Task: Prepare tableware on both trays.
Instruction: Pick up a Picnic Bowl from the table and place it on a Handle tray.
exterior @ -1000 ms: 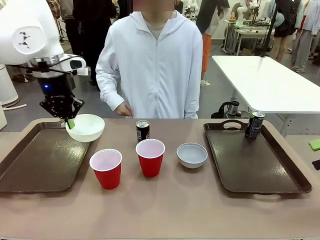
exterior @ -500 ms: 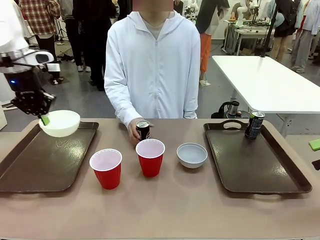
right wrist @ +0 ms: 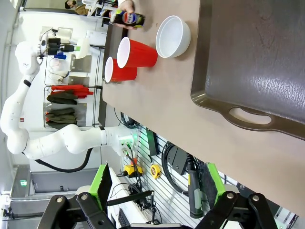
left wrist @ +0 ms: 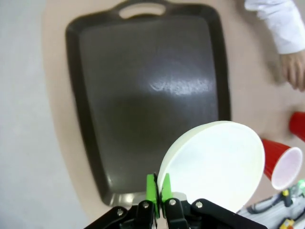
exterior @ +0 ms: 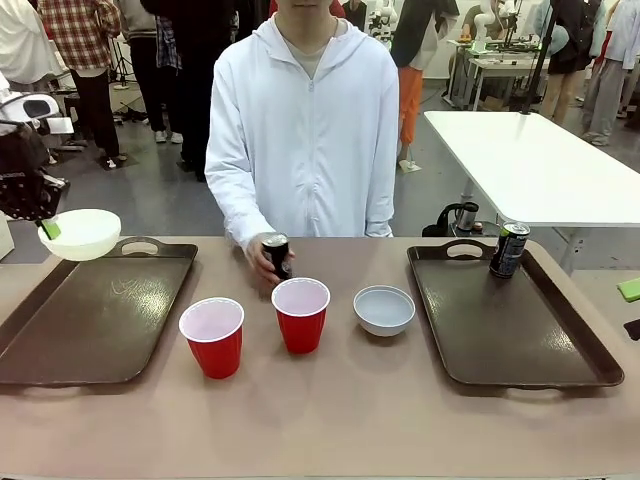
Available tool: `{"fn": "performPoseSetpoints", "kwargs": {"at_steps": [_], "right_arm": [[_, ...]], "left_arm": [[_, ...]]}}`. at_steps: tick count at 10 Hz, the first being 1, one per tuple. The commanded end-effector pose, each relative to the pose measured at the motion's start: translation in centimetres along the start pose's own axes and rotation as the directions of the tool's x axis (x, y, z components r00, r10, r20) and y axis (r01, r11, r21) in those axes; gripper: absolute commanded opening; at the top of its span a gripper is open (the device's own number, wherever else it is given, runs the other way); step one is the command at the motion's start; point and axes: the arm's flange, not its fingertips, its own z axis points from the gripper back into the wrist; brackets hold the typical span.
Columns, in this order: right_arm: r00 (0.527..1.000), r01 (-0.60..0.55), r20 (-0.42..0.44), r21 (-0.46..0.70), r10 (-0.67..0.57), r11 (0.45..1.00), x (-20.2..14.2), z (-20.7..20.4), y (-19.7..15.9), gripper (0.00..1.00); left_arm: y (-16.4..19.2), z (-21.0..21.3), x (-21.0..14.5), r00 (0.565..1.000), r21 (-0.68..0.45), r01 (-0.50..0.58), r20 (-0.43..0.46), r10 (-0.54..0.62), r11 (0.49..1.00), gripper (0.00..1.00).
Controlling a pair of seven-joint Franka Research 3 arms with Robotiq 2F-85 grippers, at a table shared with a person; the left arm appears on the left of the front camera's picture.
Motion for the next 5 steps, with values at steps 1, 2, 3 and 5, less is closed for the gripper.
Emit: {"fn": "performPoseSetpoints", "kwargs": {"at_steps": [1, 2, 3, 5], "right_arm": [[1.0, -0.01, 0.008, 0.018, 0.01, 1.0, 0.2, 0.0, -0.1, 1.0], [1.0, -0.01, 0.008, 0.018, 0.01, 1.0, 0.2, 0.0, -0.1, 1.0], [1.0, -0.01, 0.008, 0.018, 0.01, 1.0, 0.2, 0.0, -0.1, 1.0], [1.0, -0.01, 0.008, 0.018, 0.01, 1.0, 0.2, 0.0, -0.1, 1.0]], "left_arm": [[1.0, -3.7, 1.4, 1.0, 0.045, -0.005, -0.025, 0.006, 0.999, 0.0], [1.5, -5.6, 1.6, 0.999, 0.05, -0.016, -0.05, 0.018, 0.999, 0.0], [1.8, -6.8, 1.4, 0.997, 0.053, -0.024, -0.071, 0.028, 0.998, 0.0], [-0.3, -2.1, -6.3, 0.983, 0.021, 0.103, -0.152, -0.099, 0.994, 0.0]]}}
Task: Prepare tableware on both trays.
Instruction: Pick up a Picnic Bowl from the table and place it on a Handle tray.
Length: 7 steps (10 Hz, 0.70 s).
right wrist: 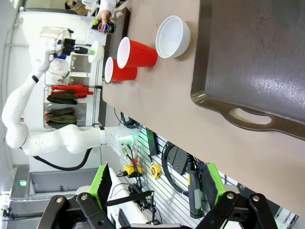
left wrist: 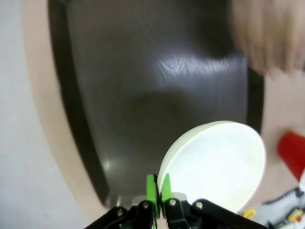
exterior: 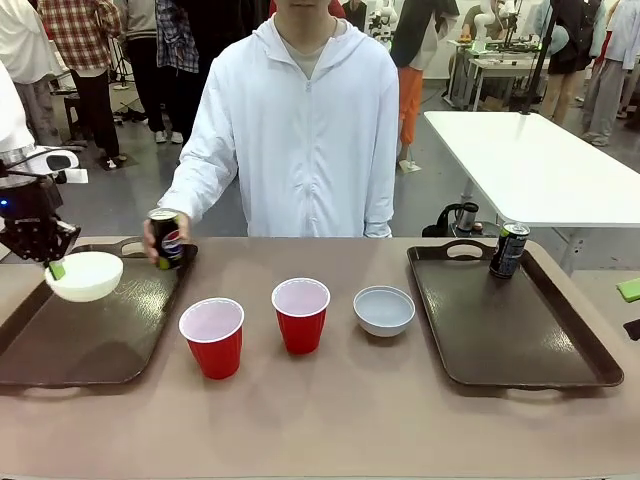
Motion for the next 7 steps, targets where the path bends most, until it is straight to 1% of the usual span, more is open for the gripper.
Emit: {"fn": "performPoseSetpoints", "kwargs": {"at_steps": [1, 2, 3, 4, 7], "right_arm": [[1.0, -0.01, 0.009, 0.018, 0.01, 1.0, 0.2, 0.0, -0.1, 1.0], [1.0, -0.01, 0.009, 0.018, 0.01, 1.0, 0.2, 0.0, -0.1, 1.0], [1.0, -0.01, 0.009, 0.018, 0.01, 1.0, 0.2, 0.0, -0.1, 1.0], [1.0, -0.01, 0.009, 0.018, 0.01, 1.0, 0.2, 0.0, -0.1, 1.0], [1.0, -0.01, 0.009, 0.018, 0.01, 1.0, 0.2, 0.0, -0.1, 1.0]], "left_arm": [[-1.8, 5.5, -11.6, 0.981, 0.06, 0.179, -0.084, -0.174, 0.982, 0.0], [-1.1, 6.1, -12.1, 0.988, 0.051, 0.131, -0.084, -0.127, 0.99, 0.0], [-0.9, 6.1, -12.3, 0.994, 0.068, 0.09, -0.066, -0.086, 0.994, 0.0], [-1.3, 5.8, -11.0, 0.995, 0.064, 0.082, -0.055, -0.078, 0.995, 0.0], [-1.1, 5.6, -10.1, 0.998, 0.038, 0.055, -0.044, -0.053, 0.998, 0.0]]}}
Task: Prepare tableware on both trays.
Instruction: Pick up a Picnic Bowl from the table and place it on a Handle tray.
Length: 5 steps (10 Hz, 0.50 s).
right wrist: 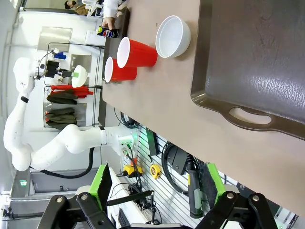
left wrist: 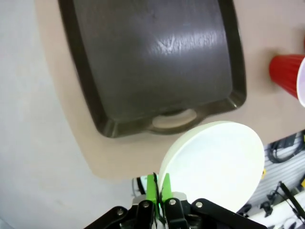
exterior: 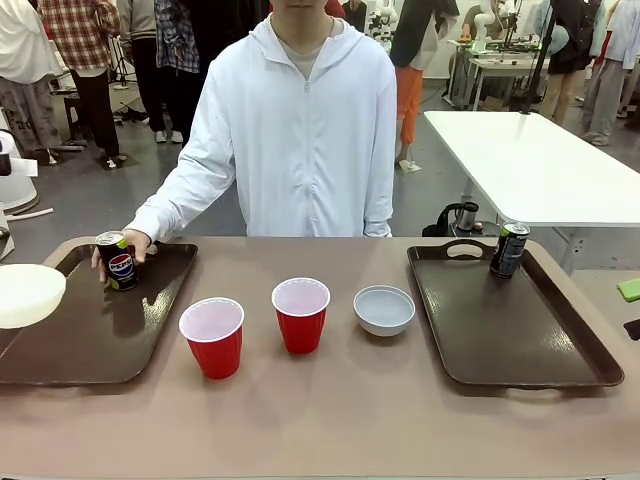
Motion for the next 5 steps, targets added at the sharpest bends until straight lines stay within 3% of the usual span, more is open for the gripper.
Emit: {"fn": "performPoseSetpoints", "kwargs": {"at_steps": [1, 5], "right_arm": [[1.0, -0.01, 0.009, 0.018, 0.01, 1.0, 0.2, 0.0, -0.1, 1.0], [1.0, -0.01, 0.009, 0.018, 0.01, 1.0, 0.2, 0.0, -0.1, 1.0]], "left_arm": [[0.1, -0.4, 1.7, 0.999, -0.017, -0.028, 0.017, 0.028, 0.999, 0.0], [-0.6, -10.6, 7.9, 0.992, -0.068, -0.04, 0.114, 0.048, 0.997, 0.0]]}}
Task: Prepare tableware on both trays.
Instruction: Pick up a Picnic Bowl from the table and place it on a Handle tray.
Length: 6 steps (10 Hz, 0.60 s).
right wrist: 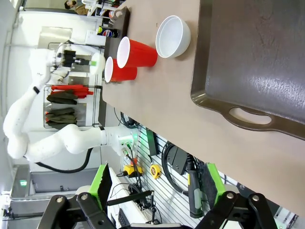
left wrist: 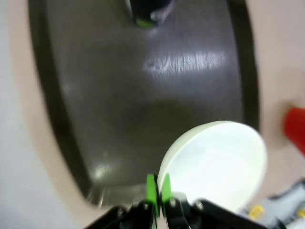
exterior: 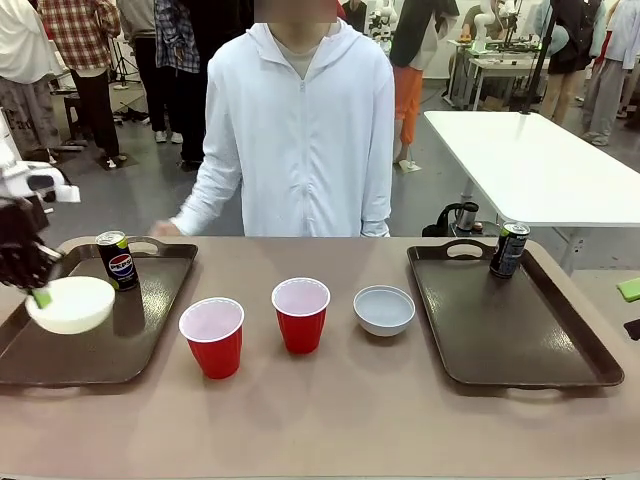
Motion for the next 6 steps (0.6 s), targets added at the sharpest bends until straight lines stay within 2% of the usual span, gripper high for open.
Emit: {"fn": "performPoseSetpoints", "kwargs": {"at_steps": [1, 5, 6], "right_arm": [[1.0, -0.01, 0.009, 0.019, 0.01, 1.0, 0.17, -0.04, -0.09, 1.0], [1.0, -0.01, 0.009, 0.019, 0.01, 1.0, 0.17, -0.04, -0.09, 1.0], [1.0, -0.01, 0.009, 0.019, 0.01, 1.0, 0.17, -0.04, -0.09, 1.0]], "left_arm": [[-0.22, -3.8, 1.19, 0.999, -0.032, -0.006, 0.053, 0.008, 0.999, 0.0], [-0.34, -4.52, 1.7, 0.992, -0.044, 0.007, 0.126, -0.001, 0.999, 0.0], [-0.44, -4.3, 1.77, 0.992, -0.043, 0.006, 0.126, -0.001, 0.999, 0.64]]}}
